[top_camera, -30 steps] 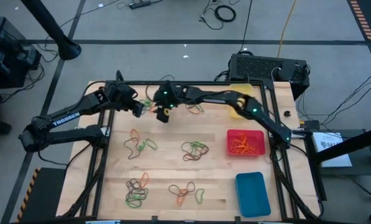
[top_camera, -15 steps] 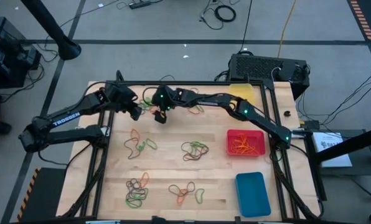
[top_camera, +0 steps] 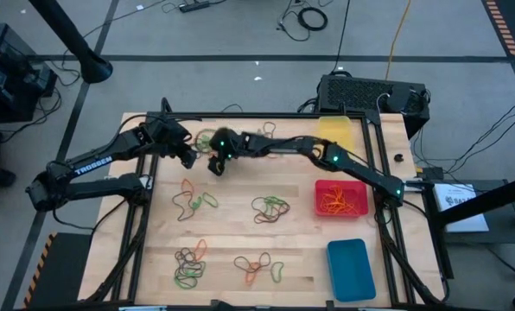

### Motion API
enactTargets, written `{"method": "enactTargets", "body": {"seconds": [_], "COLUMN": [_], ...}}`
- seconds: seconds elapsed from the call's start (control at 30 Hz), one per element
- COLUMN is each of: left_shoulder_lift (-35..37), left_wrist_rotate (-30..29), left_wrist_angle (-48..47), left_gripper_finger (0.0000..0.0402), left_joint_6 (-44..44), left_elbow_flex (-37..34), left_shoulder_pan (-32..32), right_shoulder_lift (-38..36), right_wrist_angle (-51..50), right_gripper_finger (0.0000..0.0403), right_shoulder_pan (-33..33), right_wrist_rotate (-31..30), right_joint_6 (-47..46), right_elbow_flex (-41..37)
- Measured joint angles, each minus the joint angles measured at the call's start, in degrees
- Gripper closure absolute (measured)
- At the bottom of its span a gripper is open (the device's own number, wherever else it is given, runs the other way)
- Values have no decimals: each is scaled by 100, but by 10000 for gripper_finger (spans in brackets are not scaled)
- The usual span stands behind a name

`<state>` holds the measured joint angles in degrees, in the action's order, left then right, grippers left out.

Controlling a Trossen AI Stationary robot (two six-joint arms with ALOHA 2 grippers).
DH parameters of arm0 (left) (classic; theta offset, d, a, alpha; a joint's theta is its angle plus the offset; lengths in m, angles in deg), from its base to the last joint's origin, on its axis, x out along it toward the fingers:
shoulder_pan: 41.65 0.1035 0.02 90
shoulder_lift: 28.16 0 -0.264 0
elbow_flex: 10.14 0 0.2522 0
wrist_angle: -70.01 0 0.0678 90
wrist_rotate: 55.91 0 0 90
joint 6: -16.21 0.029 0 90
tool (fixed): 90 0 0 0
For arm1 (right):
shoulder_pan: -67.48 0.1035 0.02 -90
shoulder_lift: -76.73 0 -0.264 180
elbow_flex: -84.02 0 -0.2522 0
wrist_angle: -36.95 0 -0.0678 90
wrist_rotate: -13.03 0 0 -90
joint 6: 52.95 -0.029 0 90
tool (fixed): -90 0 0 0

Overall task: Sort rubber bands into baskets
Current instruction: Put the orange rubber band into the red bin

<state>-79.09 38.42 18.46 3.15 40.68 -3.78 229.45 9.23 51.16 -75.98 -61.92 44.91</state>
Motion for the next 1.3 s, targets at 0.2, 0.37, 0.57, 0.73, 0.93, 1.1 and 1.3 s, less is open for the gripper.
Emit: {"method": "enactTargets", "body": {"seconds": [0.2,0.37,0.57,0.73,0.93,1.1,1.3], "left_shoulder_lift": [-37,-70,-71,-71,-71,-71,-71], "left_wrist_rotate": [5,9,10,10,8,5,3], "left_wrist_angle": [-8,2,-11,-32,-20,205,717], "left_gripper_finger": [226,227,227,227,226,226,226], "left_joint_6": [15,8,-10,-13,-70,-166,-421], "left_elbow_flex": [0,0,0,0,0,0,1], "left_shoulder_pan": [0,0,0,1,4,0,0], "right_shoulder_lift": [-19,-19,-32,-211,-1093,-1966,-2295], "right_wrist_angle": [-181,-339,-549,-827,-2340,-4007,-3841], "right_gripper_finger": [187,216,360,394,402,402,399], "right_shoulder_pan": [40,42,41,9,-19,9,-13], "right_wrist_rotate": [-414,-527,-128,283,661,837,838], "right_joint_6": [156,531,807,464,765,1448,1454], "right_elbow_flex": [1,1,9,-4,-13,-2,-5]}}
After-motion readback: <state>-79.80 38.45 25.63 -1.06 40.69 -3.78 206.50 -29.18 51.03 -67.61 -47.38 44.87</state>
